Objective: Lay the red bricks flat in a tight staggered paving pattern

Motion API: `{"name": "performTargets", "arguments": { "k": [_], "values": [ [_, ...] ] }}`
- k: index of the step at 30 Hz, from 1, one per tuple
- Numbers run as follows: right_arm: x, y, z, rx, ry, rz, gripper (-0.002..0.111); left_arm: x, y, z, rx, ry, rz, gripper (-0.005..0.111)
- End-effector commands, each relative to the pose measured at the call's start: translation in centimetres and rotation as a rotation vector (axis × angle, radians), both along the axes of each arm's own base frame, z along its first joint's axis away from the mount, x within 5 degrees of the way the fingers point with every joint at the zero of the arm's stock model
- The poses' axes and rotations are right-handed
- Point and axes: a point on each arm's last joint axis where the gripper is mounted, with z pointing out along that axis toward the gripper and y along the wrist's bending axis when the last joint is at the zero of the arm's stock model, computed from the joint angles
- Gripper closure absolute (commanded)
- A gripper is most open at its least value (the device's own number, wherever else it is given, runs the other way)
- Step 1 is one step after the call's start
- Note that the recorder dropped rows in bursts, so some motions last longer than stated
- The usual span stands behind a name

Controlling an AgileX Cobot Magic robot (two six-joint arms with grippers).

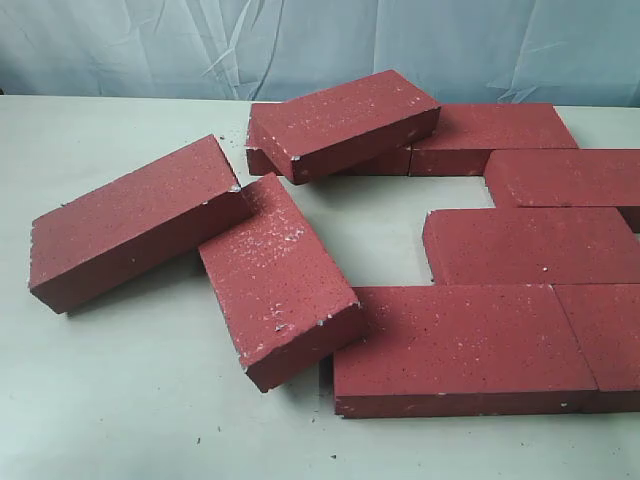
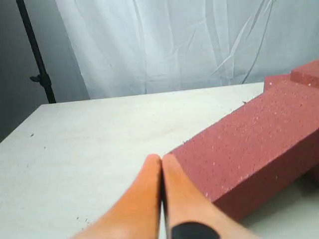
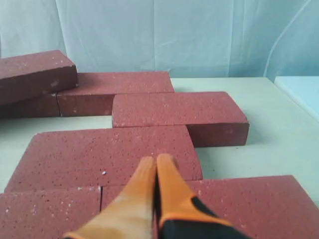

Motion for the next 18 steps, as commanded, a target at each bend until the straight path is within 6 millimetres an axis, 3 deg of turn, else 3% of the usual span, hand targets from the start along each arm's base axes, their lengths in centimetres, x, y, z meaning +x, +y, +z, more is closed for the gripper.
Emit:
{"name": "performTargets", "arguments": {
  "k": [1, 9, 15, 18],
  "values": [
    [0.1, 0.0, 0.7, -0.022, -0.085, -0.002, 0.109, 0.0, -0.1, 0.9, -0.062, -0.113, -0.009, 0.107],
    [0.1, 0.0, 2.0, -0.021, -0.228, -0.002, 0.109, 0.0, -0.2, 1.3, -0.192, -0.156, -0.011, 0.107],
    [0.0, -0.1, 2.9, 0.301, -0.349, -0.023, 0.109, 0.0, -0.1, 1.7, -0.326, -0.202, -0.009, 0.107],
    [0.0, -0.1, 2.9, 0.302, -0.343, -0.020, 0.109, -0.1, 0.1, 2.5, -0.359, -0.298, 0.001, 0.107]
  ]
}}
